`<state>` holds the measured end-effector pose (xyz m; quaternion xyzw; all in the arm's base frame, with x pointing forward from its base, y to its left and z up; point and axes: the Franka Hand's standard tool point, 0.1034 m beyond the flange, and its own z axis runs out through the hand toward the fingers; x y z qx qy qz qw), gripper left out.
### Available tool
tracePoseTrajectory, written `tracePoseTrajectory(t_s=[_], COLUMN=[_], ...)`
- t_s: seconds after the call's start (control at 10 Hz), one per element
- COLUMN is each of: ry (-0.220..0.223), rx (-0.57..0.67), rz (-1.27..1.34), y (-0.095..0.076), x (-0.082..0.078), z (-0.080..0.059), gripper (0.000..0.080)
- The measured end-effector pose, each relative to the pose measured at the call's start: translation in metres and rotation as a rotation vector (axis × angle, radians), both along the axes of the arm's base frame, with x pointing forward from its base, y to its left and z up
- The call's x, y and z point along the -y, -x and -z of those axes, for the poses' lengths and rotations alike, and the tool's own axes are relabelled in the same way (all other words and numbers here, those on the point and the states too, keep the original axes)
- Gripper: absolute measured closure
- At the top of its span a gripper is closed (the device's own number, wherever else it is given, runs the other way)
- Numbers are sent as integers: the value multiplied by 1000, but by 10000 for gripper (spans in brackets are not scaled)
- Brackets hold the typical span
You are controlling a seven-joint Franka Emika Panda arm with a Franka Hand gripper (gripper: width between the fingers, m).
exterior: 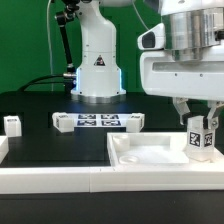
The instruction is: Assemble square table
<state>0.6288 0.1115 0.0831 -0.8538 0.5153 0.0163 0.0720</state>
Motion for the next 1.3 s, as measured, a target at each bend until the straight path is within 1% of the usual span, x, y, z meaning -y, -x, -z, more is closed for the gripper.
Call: tracePoseTrajectory(t_s=[0.1,0.2,0.5,0.7,0.8,1.0,1.2,1.3], ry=[-8,-11,-44,-52,-55,-80,-81,-80], rx=[-16,-21,-62,-88,-92,-110,-108,-105], rz=[117,165,436,611,636,706,693,672], y=[0,0,0,0,0,-1,-1,-1], x=[0,0,0,-1,0,1,1,1], z=[0,0,0,0,0,0,0,1], gripper=[509,509,509,509,509,509,509,401])
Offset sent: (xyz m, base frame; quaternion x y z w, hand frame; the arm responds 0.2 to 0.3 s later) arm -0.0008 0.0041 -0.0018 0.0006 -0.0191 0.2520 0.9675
